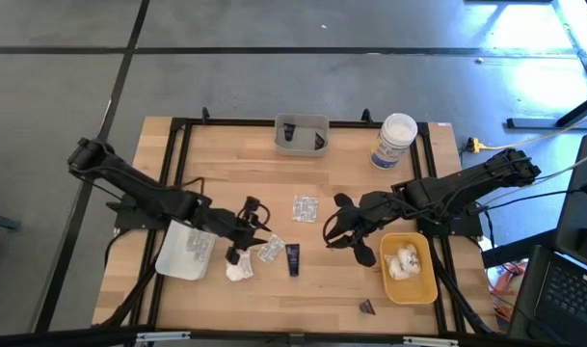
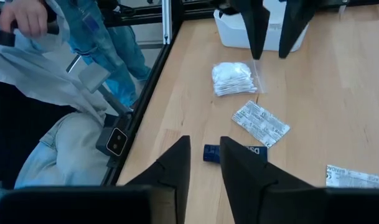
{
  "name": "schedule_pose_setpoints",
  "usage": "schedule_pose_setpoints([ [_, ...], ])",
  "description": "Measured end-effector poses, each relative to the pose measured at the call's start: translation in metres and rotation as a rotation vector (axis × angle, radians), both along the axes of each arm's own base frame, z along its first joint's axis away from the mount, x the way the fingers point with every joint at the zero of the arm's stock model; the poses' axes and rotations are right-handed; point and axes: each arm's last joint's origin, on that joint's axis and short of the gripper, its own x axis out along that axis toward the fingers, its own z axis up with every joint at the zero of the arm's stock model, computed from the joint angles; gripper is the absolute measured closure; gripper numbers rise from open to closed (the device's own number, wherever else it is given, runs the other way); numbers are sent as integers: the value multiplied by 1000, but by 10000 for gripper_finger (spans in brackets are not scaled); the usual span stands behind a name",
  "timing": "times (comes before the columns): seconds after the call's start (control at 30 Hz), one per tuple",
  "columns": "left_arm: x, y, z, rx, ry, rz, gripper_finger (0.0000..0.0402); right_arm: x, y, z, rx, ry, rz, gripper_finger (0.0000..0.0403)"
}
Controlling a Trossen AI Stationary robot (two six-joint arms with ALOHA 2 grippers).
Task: Pick & Place Travel size toiletries
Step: Put the shave cream into the gray bin
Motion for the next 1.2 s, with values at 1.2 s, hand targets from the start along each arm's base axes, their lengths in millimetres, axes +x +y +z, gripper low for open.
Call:
schedule_pose_setpoints([
  [1.2, 5, 7, -9, 73, 16, 176, 258, -35, 130, -24, -13, 273, -366, 401],
])
